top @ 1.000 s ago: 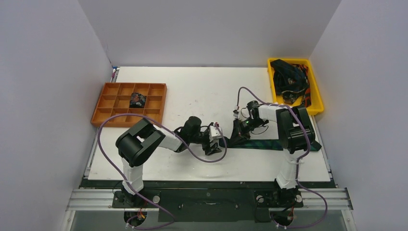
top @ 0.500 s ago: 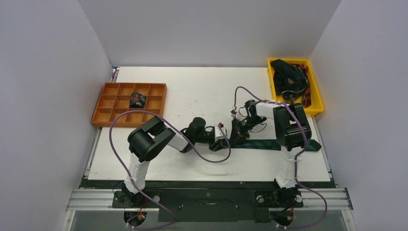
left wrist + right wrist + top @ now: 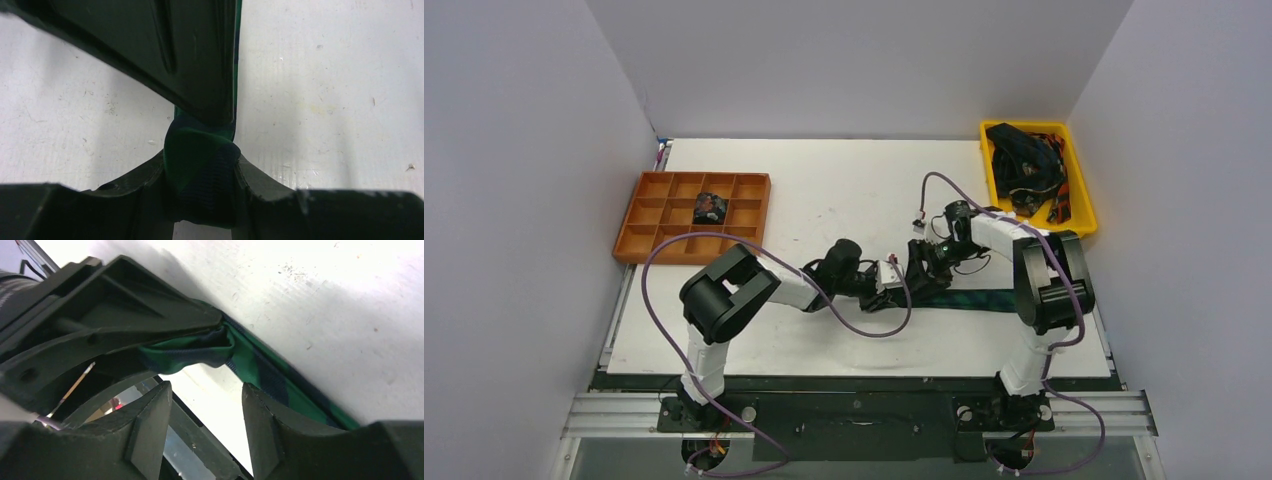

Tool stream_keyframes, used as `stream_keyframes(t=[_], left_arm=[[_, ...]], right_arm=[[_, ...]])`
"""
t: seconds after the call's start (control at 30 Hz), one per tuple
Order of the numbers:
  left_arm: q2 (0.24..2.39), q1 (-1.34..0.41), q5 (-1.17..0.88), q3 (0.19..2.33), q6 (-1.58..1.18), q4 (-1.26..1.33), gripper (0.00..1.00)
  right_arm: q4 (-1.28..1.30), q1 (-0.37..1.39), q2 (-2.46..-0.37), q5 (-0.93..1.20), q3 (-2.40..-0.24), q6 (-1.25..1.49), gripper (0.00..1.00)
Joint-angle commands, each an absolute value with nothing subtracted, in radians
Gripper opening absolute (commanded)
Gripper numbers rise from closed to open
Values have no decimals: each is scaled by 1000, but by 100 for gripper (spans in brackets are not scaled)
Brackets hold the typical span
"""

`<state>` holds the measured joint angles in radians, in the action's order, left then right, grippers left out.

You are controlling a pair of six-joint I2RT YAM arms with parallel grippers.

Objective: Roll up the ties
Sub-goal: Roll the tie at the center of the board.

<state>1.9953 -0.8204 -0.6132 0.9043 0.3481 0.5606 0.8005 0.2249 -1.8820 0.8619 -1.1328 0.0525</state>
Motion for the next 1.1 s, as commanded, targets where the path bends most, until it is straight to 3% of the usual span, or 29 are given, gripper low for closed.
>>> stream_keyframes(t=[0.0, 0.3, 0.43, 0.47, 0.53, 0.73, 0.93, 1.0, 1.07], left_arm=[[2020, -821, -493, 904, 372, 279, 15], [2026, -826, -489, 943, 371, 242, 17], [2023, -826, -491, 942, 386, 234, 17], [2023, -825, -491, 944, 388, 232, 17], [2022, -827, -492, 943, 395, 227, 17], [2021, -824, -499, 942, 400, 219, 17], [2025, -825, -503, 947, 399, 219, 18], [2026, -824, -503, 949, 401, 216, 18], [2025, -824, -505, 949, 402, 215, 19]], right_arm=[[758, 233, -1759, 910, -1108, 51, 51], [623, 279, -1811, 861, -1073, 154, 50], [590, 279, -1843, 807, -1074, 181, 35], [591, 277, -1844, 794, -1070, 181, 26], [590, 273, -1847, 792, -1065, 183, 21], [521, 251, -1785, 867, -1041, 236, 40], [457, 265, -1803, 863, -1038, 297, 42], [460, 264, -1812, 845, -1034, 284, 36], [493, 261, -1825, 816, -1031, 248, 14]])
